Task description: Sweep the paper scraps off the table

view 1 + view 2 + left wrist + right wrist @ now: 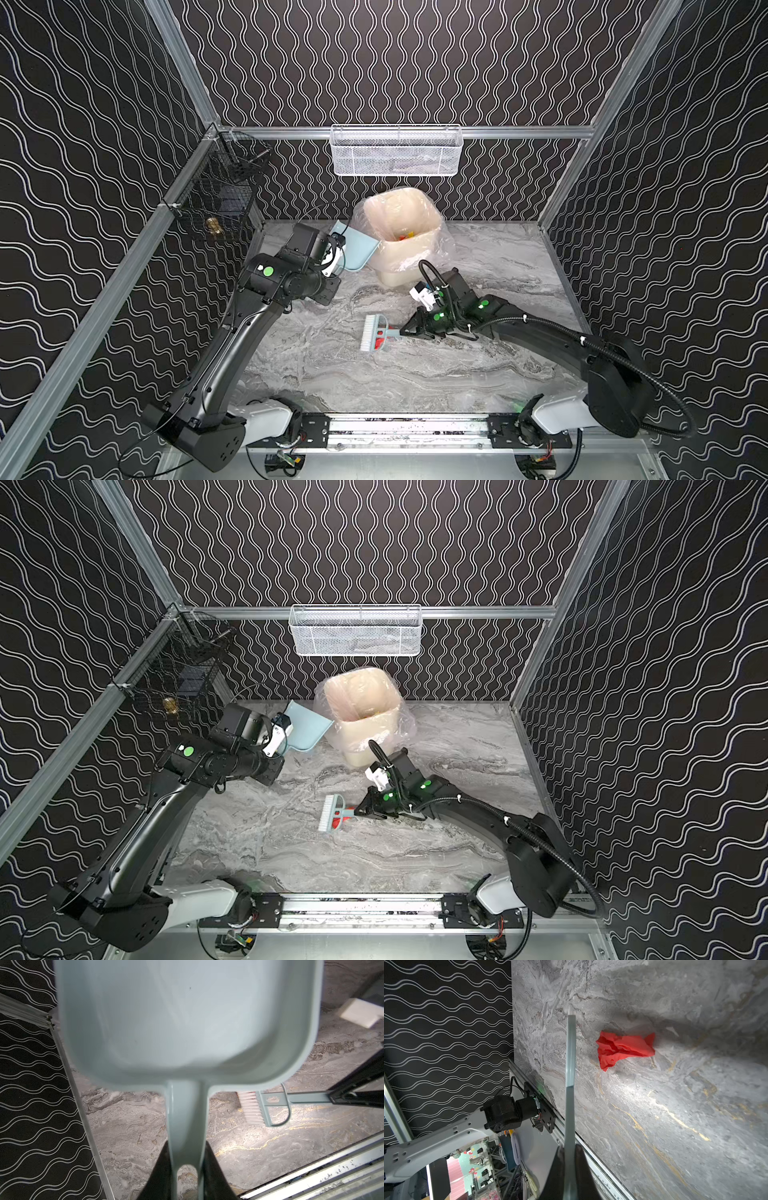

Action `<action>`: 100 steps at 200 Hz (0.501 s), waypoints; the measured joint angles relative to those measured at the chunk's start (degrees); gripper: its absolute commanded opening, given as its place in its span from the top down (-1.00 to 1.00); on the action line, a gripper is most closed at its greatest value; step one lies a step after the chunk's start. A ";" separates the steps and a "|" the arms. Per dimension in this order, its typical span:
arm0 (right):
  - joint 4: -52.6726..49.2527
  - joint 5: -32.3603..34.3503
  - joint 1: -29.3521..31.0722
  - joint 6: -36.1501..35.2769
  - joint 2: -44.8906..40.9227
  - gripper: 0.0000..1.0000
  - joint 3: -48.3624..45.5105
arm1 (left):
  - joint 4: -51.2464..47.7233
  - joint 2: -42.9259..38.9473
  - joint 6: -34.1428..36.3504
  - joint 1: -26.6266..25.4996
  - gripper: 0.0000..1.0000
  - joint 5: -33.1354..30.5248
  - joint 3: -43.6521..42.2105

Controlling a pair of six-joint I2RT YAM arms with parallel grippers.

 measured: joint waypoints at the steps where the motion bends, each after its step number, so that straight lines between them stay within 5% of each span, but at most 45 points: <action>1: -0.04 0.00 -0.04 -0.15 0.24 1.00 0.15 | -0.02 -0.02 -0.02 -0.15 1.00 0.00 -0.07; 49: -1.22 0.22 -0.85 -2.58 7.04 1.00 4.24 | -0.94 -0.90 -1.36 -5.33 1.00 -0.48 -2.01; 100: -7.58 0.52 -6.08 -7.37 3.21 1.00 0.42 | -1.90 -2.08 -3.30 -9.31 1.00 -0.74 -4.31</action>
